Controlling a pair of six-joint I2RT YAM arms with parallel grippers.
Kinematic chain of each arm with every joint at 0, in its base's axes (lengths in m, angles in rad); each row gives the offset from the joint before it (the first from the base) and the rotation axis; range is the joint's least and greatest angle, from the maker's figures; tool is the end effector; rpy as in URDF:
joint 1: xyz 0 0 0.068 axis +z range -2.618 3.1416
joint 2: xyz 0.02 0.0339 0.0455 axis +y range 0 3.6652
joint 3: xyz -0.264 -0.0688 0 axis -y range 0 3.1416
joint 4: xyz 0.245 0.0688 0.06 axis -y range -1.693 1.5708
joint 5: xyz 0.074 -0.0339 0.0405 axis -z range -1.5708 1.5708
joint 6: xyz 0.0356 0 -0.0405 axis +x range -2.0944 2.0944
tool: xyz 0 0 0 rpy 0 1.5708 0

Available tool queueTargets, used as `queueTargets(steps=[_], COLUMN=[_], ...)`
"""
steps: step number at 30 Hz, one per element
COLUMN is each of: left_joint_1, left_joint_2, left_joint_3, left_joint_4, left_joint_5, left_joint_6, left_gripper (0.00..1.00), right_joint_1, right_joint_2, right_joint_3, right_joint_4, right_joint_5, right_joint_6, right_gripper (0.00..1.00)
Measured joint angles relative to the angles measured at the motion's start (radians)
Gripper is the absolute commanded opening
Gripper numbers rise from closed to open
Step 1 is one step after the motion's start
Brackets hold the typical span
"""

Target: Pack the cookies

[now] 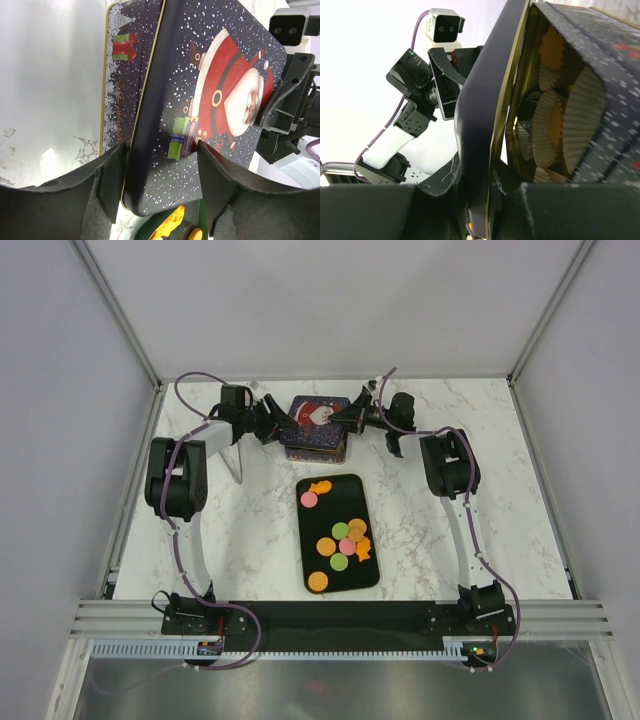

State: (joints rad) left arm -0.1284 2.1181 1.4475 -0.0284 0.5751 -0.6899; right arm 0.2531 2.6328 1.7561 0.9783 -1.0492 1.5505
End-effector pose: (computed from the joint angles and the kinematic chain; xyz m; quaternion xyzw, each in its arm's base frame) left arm 0.4598 -0.0789 0.1669 -0.1258 0.8684 -0.3969 0.2692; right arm 0.5196 0.1663 0.1015 0.0543 0.6869 0.7121 0.1350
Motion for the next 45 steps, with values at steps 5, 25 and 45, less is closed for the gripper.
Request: queueTargets(steps=[5, 25, 45], left_joint_1=[-0.001, -0.003, -0.031], left_joint_2=[0.000, 0.000, -0.001], left_joint_3=[0.000, 0.000, 0.011], left_joint_4=[-0.004, -0.008, -0.023], left_joint_5=[-0.001, -0.012, -0.045], left_joint_6=[0.004, 0.010, 0.010], left_gripper=[0.59, 0.53, 0.54], right_joint_1=[-0.006, -0.054, -0.095], right_joint_2=[0.000, -0.059, -0.180], right_joint_3=[-0.047, -0.180, -0.248], right_joint_4=[0.012, 0.031, -0.198], right_joint_5=[-0.005, -0.008, 0.031], right_joint_6=[0.009, -0.015, -0.263], right_gripper=[0.31, 0.36, 0.46])
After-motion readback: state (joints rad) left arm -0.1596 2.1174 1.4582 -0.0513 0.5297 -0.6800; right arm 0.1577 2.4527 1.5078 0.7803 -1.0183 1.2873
